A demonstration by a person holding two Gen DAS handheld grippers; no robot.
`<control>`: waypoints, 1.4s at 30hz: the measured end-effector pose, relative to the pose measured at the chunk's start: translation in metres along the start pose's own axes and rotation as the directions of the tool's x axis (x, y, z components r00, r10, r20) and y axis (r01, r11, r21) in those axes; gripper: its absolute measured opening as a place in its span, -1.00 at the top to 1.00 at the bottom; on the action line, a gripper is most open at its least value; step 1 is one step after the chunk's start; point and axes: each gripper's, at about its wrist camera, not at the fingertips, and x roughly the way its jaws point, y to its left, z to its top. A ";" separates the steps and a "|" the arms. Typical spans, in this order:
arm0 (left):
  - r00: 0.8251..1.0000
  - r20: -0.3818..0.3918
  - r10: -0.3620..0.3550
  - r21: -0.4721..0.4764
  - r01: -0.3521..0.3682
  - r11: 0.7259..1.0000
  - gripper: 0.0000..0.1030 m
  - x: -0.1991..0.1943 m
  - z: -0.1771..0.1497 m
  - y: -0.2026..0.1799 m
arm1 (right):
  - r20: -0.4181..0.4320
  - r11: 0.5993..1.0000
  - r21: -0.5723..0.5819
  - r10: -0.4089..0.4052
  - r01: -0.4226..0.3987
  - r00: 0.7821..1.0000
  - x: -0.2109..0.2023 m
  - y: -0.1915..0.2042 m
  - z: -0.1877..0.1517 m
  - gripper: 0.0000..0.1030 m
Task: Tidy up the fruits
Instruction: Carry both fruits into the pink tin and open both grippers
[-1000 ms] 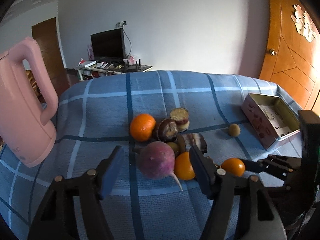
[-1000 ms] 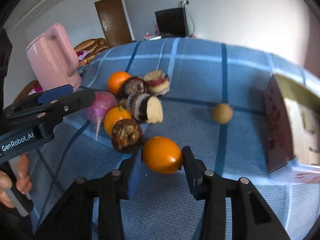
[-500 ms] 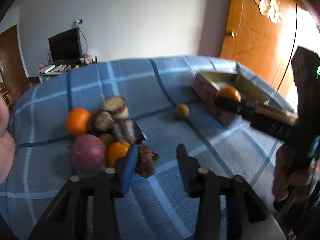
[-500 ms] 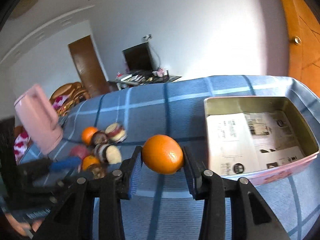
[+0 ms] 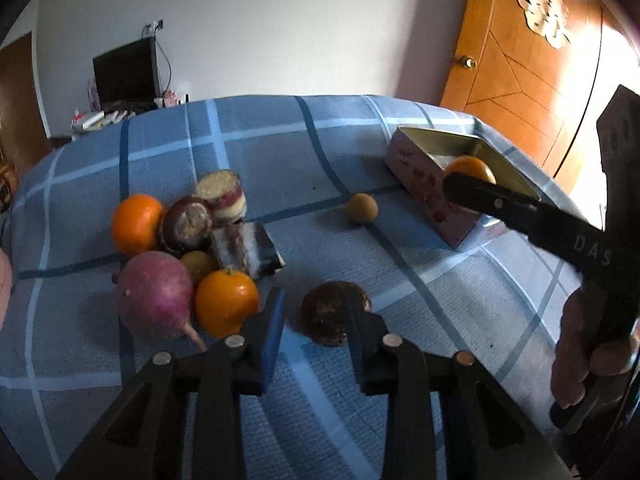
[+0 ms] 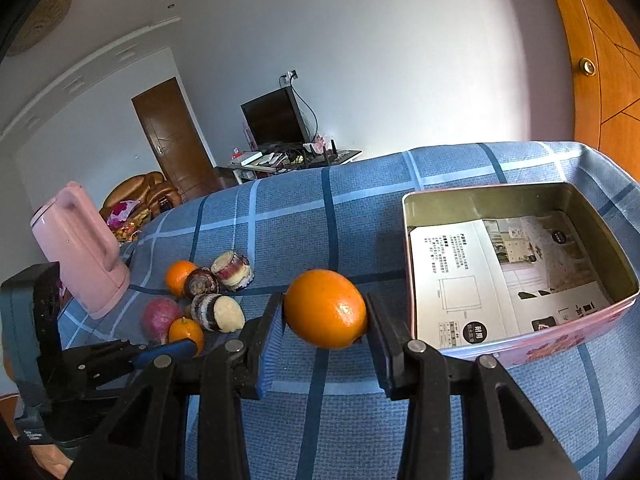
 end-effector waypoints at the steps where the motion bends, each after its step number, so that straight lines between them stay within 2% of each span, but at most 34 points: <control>1: 1.000 0.006 -0.001 0.020 0.001 1.000 0.36 0.000 0.000 -0.004 | 0.005 1.000 0.000 0.001 -0.001 1.000 -0.001 0.000 0.000 0.19; 2: 1.000 0.004 -0.014 0.031 0.014 0.999 0.33 0.002 0.000 -0.008 | 0.010 1.000 -0.001 0.000 0.000 1.000 -0.002 0.000 0.000 0.19; 3: 0.999 -0.001 -0.035 0.037 0.035 0.999 0.17 0.003 0.000 -0.012 | 0.015 1.000 -0.001 -0.002 0.002 1.000 -0.003 -0.001 0.001 0.19; 4: 0.999 -0.005 -0.038 0.040 0.038 0.998 -0.09 0.005 0.000 -0.017 | 0.021 1.000 0.000 -0.002 0.002 1.000 -0.004 -0.001 0.001 0.19; 6: 1.000 -0.014 0.007 0.056 -0.007 0.998 -0.19 0.012 -0.001 -0.023 | 0.025 1.000 0.008 -0.003 0.003 1.000 -0.006 -0.002 0.002 0.19; 8: 0.999 -0.038 0.035 0.088 -0.032 0.996 -0.17 0.021 -0.003 -0.030 | 0.024 1.000 0.017 -0.001 0.001 1.000 -0.006 -0.004 0.003 0.19; 9: 0.997 -0.053 0.049 0.099 -0.043 0.994 -0.05 0.026 -0.005 -0.033 | 0.023 1.000 0.019 -0.001 0.001 1.000 -0.006 -0.005 0.003 0.19; 10: 0.994 -0.080 0.068 0.113 -0.059 0.992 0.20 0.031 -0.006 -0.036 | 0.023 1.000 0.019 -0.002 0.002 1.000 -0.006 -0.005 0.003 0.19; 12: 0.997 -0.078 0.030 0.094 -0.022 0.995 0.19 0.026 -0.006 -0.035 | 0.027 1.000 0.017 -0.007 0.007 1.000 -0.006 -0.006 0.004 0.19; 14: 0.996 -0.076 0.049 0.103 -0.041 0.994 0.20 0.024 -0.006 -0.038 | 0.035 1.000 0.015 -0.017 0.017 0.999 -0.007 -0.006 0.004 0.19; 17: 0.993 -0.016 0.120 0.111 -0.118 0.987 0.20 0.014 -0.004 -0.045 | 0.044 0.999 0.010 -0.035 0.034 0.998 -0.008 -0.007 0.005 0.19; 21: 0.985 0.106 0.136 0.059 -0.143 0.988 0.20 -0.004 0.000 -0.057 | 0.088 0.997 -0.004 -0.078 0.078 0.993 -0.015 -0.010 0.009 0.19; 24: 0.976 0.170 0.134 0.043 -0.143 0.989 0.20 -0.017 0.002 -0.073 | 0.172 0.989 -0.032 -0.138 0.145 0.975 -0.029 -0.018 0.015 0.19; 26: 0.972 0.199 0.128 0.043 -0.139 0.989 0.20 -0.020 0.004 -0.086 | 0.242 0.976 -0.054 -0.192 0.211 0.951 -0.040 -0.029 0.019 0.19; 28: 0.968 0.225 0.116 0.033 -0.126 0.991 0.20 -0.020 0.009 -0.097 | 0.285 0.962 -0.064 -0.239 0.267 0.928 -0.048 -0.042 0.021 0.19; 30: 0.966 0.241 0.090 0.021 -0.098 0.995 0.20 -0.018 0.015 -0.106 | 0.300 0.951 -0.061 -0.272 0.303 0.914 -0.053 -0.060 0.023 0.19; 34: 0.969 0.242 0.051 0.019 -0.057 0.998 0.20 0.000 0.037 -0.125 | 0.262 0.937 0.000 -0.338 0.350 0.904 -0.053 -0.110 0.031 0.19; 38: 0.966 0.253 0.055 0.036 -0.067 0.997 0.20 0.016 0.056 -0.146 | 0.201 0.933 0.010 -0.355 0.360 0.913 -0.044 -0.144 0.037 0.19; 42: 0.973 0.226 0.041 0.028 -0.049 0.998 0.20 0.039 0.071 -0.161 | 0.140 0.934 -0.022 -0.351 0.357 0.926 -0.030 -0.162 0.040 0.19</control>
